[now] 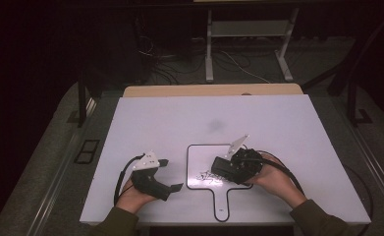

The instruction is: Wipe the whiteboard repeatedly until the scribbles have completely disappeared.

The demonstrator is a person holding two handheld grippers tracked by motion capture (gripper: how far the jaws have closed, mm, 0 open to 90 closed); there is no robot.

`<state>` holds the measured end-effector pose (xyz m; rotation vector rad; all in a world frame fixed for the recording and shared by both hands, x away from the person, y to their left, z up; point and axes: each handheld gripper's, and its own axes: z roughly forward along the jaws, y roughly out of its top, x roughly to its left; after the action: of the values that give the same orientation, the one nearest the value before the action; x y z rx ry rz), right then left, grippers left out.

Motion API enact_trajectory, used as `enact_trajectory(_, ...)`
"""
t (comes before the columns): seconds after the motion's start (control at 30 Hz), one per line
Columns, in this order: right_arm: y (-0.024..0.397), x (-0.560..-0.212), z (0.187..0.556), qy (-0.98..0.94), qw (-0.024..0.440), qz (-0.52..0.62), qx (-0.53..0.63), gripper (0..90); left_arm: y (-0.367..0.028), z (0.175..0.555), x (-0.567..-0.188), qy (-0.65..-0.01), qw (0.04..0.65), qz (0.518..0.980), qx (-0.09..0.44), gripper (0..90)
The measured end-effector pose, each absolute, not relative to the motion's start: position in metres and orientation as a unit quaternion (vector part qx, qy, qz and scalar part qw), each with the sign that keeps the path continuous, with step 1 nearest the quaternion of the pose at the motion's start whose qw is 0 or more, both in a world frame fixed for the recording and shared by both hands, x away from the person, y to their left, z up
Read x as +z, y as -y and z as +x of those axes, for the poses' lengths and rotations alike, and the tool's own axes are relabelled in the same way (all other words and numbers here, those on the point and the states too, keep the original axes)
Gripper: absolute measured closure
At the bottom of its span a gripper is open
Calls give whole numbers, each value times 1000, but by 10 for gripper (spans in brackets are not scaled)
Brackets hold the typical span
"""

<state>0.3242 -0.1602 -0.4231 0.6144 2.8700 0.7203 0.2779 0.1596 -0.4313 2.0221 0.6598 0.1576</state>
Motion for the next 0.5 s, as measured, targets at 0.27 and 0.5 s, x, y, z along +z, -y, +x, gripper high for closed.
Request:
enact_trajectory(0.27, 158, -423, 319, -951, 62, 191, 234, 386, -159, 278, -431, -271, 483, 830, 65, 0)
enact_trajectory(0.5, 155, -423, 314, -954, 60, 180, 233, 386, -160, 278, -431, -271, 484, 830, 65, 0)
